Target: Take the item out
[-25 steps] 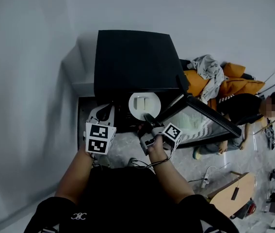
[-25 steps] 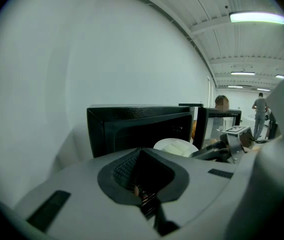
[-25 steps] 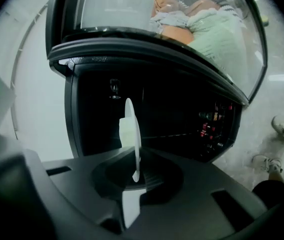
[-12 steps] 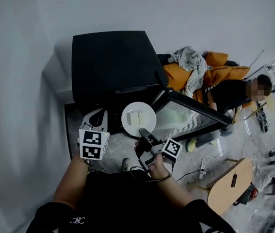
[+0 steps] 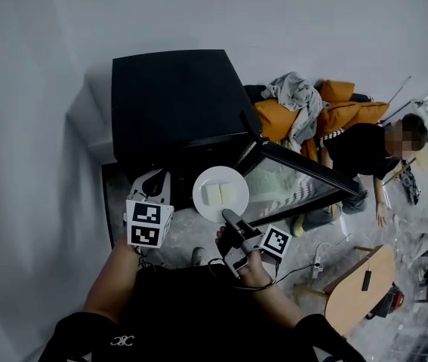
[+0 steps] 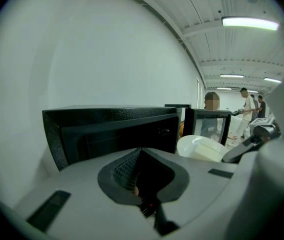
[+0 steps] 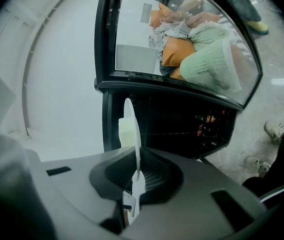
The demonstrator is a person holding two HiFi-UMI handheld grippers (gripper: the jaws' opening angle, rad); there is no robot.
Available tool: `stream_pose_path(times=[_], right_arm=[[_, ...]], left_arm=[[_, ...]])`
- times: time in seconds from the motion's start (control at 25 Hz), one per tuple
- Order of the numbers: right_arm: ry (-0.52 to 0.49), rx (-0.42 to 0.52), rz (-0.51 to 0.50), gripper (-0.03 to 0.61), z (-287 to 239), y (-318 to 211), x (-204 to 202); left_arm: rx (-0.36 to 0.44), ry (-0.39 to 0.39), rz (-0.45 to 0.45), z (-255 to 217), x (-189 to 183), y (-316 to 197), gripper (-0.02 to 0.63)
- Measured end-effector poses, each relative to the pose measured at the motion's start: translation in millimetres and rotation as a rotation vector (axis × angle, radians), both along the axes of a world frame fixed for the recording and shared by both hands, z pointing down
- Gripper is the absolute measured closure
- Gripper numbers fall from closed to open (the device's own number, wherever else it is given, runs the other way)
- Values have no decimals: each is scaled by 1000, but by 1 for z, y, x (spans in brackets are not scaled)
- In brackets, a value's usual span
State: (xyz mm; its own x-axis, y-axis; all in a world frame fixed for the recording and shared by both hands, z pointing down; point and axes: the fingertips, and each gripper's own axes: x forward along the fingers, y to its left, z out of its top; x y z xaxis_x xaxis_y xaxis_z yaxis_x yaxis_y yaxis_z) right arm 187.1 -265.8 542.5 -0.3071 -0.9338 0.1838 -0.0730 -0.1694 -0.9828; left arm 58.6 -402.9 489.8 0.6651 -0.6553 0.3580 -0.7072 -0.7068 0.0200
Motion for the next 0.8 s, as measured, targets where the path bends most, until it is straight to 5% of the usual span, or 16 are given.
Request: stream_pose_path(times=[0.8], right_arm=[[18,5,-12,554,-12,-7,-2]], left_arm=[[-7,-8,-4,-2,-6,0,615]])
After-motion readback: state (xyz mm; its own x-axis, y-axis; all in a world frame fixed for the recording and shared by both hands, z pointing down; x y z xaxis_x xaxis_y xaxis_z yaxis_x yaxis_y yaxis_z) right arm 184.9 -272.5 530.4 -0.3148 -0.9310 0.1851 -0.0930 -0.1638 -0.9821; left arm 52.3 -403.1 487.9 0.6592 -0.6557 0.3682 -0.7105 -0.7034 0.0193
